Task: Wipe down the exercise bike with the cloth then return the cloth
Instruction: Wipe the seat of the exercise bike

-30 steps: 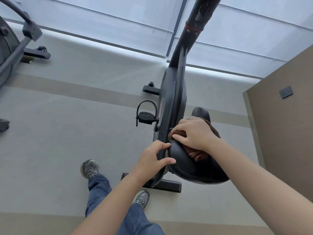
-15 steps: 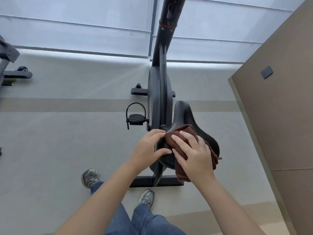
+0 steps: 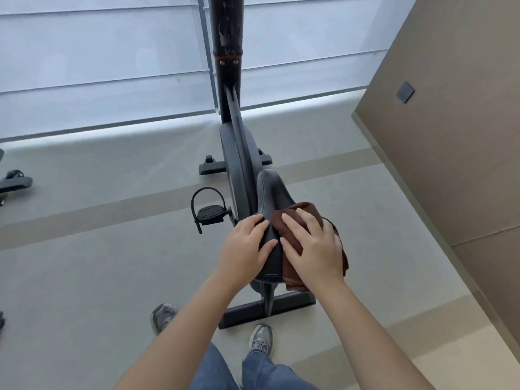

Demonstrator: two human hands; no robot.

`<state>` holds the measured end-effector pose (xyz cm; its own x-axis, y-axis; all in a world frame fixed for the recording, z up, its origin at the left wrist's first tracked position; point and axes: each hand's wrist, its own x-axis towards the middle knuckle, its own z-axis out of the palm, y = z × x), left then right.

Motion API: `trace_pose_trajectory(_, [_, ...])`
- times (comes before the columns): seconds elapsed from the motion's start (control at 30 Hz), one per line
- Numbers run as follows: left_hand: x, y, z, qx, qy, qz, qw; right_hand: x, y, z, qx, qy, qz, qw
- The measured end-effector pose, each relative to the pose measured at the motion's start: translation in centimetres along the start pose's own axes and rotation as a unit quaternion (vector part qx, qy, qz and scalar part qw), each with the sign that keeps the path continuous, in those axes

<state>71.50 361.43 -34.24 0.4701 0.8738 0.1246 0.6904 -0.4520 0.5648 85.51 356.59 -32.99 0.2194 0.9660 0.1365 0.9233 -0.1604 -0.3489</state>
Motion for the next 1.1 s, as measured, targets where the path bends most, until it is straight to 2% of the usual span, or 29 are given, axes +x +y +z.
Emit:
trace_pose_trajectory(0.1, [0.1,0.3,-0.2,0.015,0.014,0.004,1.0,0.9,-0.3,0.0,-0.003,-0.03,0.026,0.999])
trace_pose_trajectory(0.27, [0.0,0.6,-0.7,0.034,0.035,0.015,0.999,-0.7,-0.6,0.5,-0.046,-0.002,0.053,0.998])
trace_pose_trajectory(0.5, [0.6,1.1,-1.4,0.071,0.033,0.064,0.995,-0.3,-0.4,0.7,-0.033,-0.042,0.074,0.996])
trace_pose_trajectory(0.83, [3.2,0.0,-2.8,0.097,0.026,0.148,0.984,1.2,-1.0,0.8,-0.039,0.012,0.097,0.994])
trace_pose_trajectory(1.1, [6.1,-1.6,-3.9,0.084,0.006,0.216,0.973,3.8,-1.6,1.1,-0.067,0.015,0.199,0.978])
